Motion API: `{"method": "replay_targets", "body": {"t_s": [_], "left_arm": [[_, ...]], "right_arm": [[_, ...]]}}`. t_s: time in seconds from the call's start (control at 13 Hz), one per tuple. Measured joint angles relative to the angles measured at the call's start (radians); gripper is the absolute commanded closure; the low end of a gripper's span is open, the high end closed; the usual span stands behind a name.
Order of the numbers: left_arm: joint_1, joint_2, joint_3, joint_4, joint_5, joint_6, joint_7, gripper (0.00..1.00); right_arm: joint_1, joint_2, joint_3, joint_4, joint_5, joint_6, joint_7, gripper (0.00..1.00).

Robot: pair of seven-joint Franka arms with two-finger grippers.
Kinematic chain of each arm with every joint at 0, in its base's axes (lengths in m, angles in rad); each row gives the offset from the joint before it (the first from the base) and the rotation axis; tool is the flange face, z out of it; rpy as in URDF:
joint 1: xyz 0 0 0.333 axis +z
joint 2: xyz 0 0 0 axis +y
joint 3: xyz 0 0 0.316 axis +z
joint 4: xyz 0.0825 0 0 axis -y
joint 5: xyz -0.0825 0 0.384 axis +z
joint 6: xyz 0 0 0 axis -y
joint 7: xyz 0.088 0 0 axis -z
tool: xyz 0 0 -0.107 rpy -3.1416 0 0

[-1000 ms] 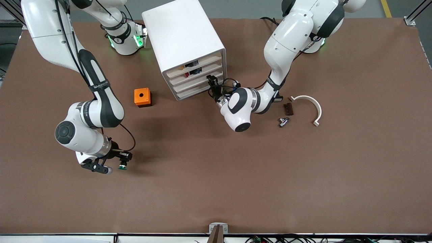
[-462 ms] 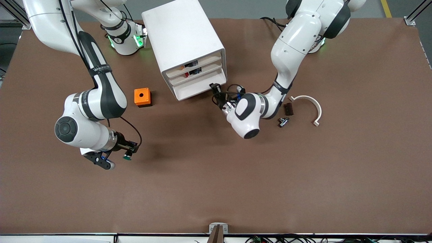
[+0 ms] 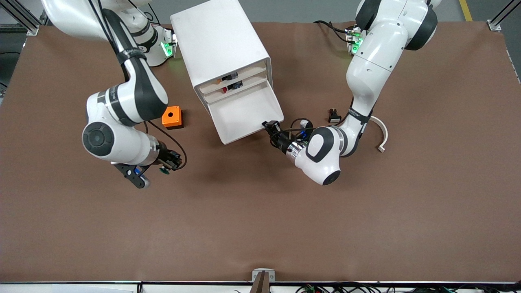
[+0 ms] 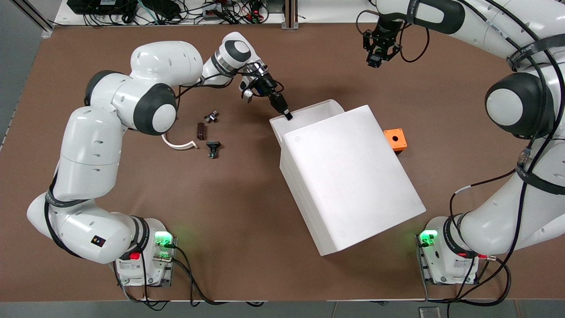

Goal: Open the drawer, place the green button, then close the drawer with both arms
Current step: 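Pull the drawer open with the left gripper while the right gripper lifts the button, then lower the green button into the open drawer and open the right gripper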

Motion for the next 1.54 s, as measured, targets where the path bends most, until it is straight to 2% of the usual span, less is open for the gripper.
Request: {"method": "replay_targets", "body": {"t_s": [0.08,0.15,0.23,0.62,0.92,1.08,1.31,1.54], "left_arm": [[0.000,0.000,0.007,0.008,0.000,0.007,0.000,0.89],[0.002,0.000,0.014,0.015,0.000,0.010,0.003,0.43],[0.006,0.000,0.018,0.018,0.000,0.011,0.007,0.02],[0.066,-0.005,0.041,0.063,0.030,0.012,0.009,0.01],[0.100,-0.061,0.081,0.075,0.346,-0.004,0.017,0.01],[0.136,-0.088,0.083,0.079,0.416,-0.004,0.085,0.01],[0.201,-0.138,0.085,0.086,0.446,-0.008,0.240,0.01],[0.212,-0.198,0.085,0.088,0.481,-0.028,0.381,0.01]], "right_arm": [[0.018,-0.001,0.000,0.017,0.005,-0.032,0.072,1.00],[0.036,-0.001,0.000,0.023,0.024,-0.051,0.137,1.00],[0.052,-0.001,0.000,0.024,0.048,-0.063,0.194,1.00],[0.153,0.001,0.000,0.023,0.069,-0.047,0.427,1.00],[0.269,0.019,-0.001,-0.018,0.070,0.096,0.602,1.00],[0.327,0.039,-0.004,-0.037,0.063,0.159,0.673,1.00],[0.371,0.067,-0.007,-0.080,0.055,0.259,0.739,1.00],[0.410,0.100,-0.009,-0.111,0.029,0.336,0.806,1.00]]}}
